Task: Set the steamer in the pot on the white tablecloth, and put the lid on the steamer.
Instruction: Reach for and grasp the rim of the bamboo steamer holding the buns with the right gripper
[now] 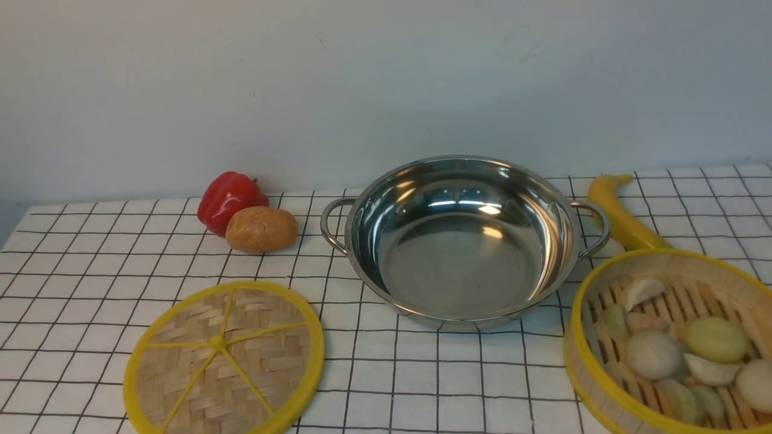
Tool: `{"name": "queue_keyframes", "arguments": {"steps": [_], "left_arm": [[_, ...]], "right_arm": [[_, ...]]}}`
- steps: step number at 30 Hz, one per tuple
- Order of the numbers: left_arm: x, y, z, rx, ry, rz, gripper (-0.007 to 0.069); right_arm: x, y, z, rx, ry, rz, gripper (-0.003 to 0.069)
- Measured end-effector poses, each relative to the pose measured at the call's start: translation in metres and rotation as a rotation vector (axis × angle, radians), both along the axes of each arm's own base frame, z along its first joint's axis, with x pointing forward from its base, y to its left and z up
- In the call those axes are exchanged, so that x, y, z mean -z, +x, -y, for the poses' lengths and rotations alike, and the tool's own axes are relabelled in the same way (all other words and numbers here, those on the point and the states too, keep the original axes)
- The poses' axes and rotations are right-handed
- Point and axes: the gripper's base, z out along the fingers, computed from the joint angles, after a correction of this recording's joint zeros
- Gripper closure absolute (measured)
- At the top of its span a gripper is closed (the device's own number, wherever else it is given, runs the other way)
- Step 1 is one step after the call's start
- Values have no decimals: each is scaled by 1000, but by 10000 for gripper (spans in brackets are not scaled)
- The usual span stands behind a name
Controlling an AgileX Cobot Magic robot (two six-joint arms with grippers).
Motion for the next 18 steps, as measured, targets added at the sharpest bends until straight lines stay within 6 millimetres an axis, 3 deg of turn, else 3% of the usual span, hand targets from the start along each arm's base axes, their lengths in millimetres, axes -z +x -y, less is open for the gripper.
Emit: {"name": "queue_keyframes", "arguments": {"steps": [1,4,6,8,15,18], "left_arm": [[2,2,0,4,0,-36,382],[15,34,-2,65,45,-363,382],[19,42,-2,84,59,-434,382],[27,63,-4,130,88,-575,382],[51,92,-6,198,129,-743,382],[58,96,-7,209,132,-775,382]], "right_arm": [[1,5,1,4,-1,-46,419],[14,41,14,111,-31,-416,419],[20,50,19,156,-40,-517,419],[36,76,30,235,-89,-691,419],[89,136,34,224,-84,-996,419],[106,148,34,219,-81,-1079,419]]}}
